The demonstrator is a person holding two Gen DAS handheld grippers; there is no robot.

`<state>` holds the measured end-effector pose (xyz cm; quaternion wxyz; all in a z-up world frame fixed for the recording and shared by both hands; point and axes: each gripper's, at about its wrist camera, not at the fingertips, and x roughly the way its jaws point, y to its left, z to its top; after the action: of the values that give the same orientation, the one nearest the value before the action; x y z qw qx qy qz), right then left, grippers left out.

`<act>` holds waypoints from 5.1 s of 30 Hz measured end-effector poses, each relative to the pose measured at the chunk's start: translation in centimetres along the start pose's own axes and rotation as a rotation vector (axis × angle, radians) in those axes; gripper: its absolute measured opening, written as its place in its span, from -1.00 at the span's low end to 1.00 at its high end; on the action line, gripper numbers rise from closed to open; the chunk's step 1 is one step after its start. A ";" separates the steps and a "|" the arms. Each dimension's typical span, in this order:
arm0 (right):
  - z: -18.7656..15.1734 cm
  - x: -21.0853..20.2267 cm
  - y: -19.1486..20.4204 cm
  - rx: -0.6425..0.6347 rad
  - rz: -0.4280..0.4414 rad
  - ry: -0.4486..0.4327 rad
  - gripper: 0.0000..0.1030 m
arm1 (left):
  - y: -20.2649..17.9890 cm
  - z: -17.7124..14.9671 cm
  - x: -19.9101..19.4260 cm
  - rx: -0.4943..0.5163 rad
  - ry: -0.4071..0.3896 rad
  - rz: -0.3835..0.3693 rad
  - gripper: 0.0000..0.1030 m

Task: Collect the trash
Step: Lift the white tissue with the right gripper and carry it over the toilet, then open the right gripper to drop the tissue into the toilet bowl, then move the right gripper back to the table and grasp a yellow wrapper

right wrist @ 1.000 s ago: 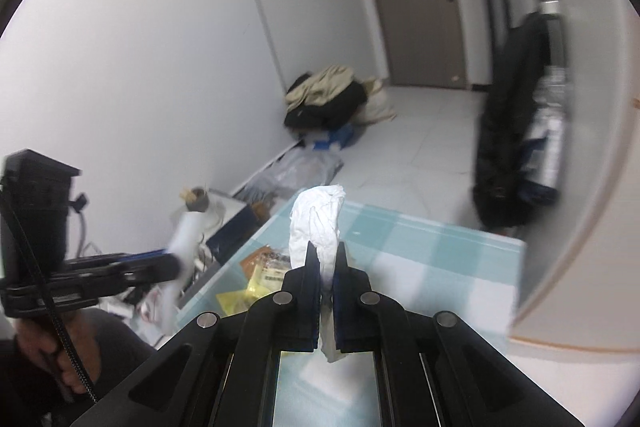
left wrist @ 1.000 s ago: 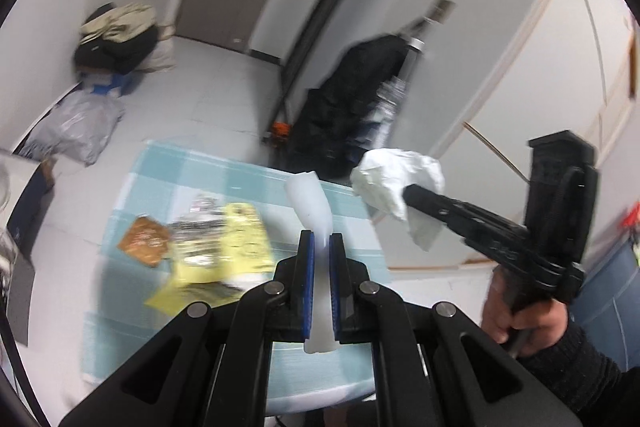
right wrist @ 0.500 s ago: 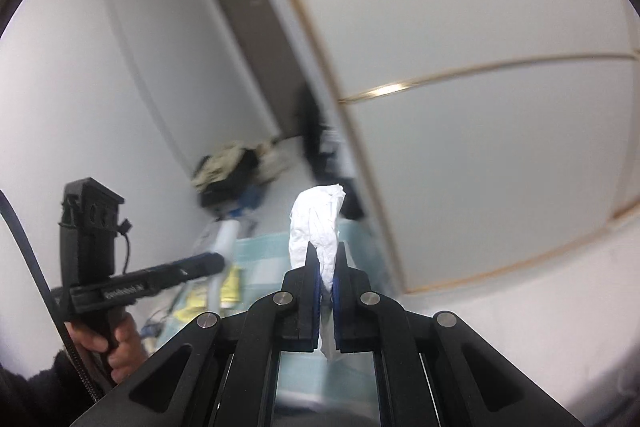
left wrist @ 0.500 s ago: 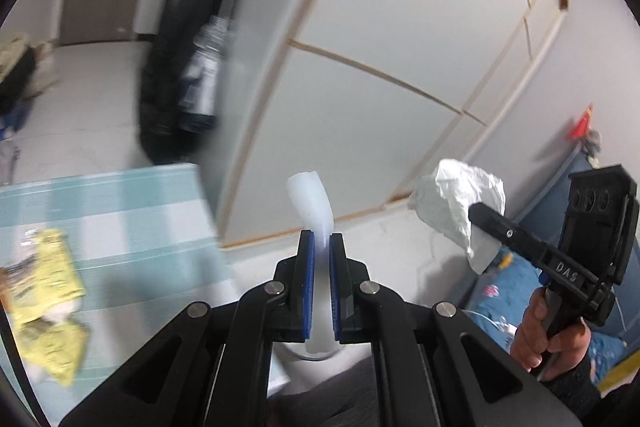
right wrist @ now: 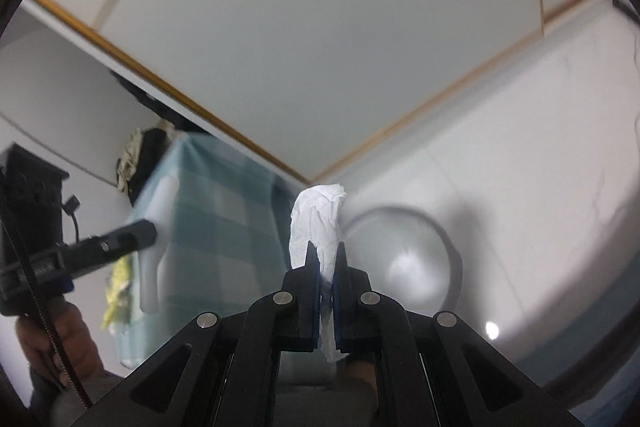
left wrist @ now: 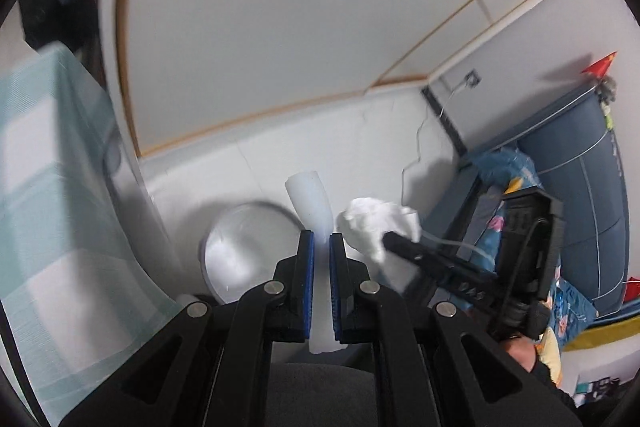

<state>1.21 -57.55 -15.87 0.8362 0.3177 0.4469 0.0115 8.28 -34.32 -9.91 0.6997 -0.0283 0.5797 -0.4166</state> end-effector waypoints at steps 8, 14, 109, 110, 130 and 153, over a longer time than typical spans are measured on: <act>-2.1 8.8 -3.9 0.081 -0.008 0.171 -0.88 | 1.5 1.0 7.2 -0.046 0.175 0.001 -0.94; -3.1 12.3 -5.4 0.110 -0.029 0.227 -0.85 | 2.2 0.9 9.5 -0.062 0.247 0.023 -0.93; -3.4 -7.7 27.8 -0.401 0.176 -0.256 0.94 | 7.8 -7.5 -24.2 -0.202 -0.561 0.597 0.33; -3.7 -7.2 28.9 -0.414 0.183 -0.248 0.94 | 8.6 -8.0 -25.1 -0.215 -0.576 0.608 0.33; -9.1 8.1 44.0 -0.697 0.168 -0.008 0.94 | 19.8 -14.4 -31.9 -0.456 -0.669 0.591 0.33; -9.0 23.8 45.7 -0.819 0.120 0.335 0.43 | 25.3 -15.3 -31.5 -0.587 -0.533 0.474 0.33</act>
<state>20.84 -9.19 -12.34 0.8070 -0.0206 0.5155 0.2874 10.04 8.40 -3.31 0.8626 -0.1981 0.4636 -0.0416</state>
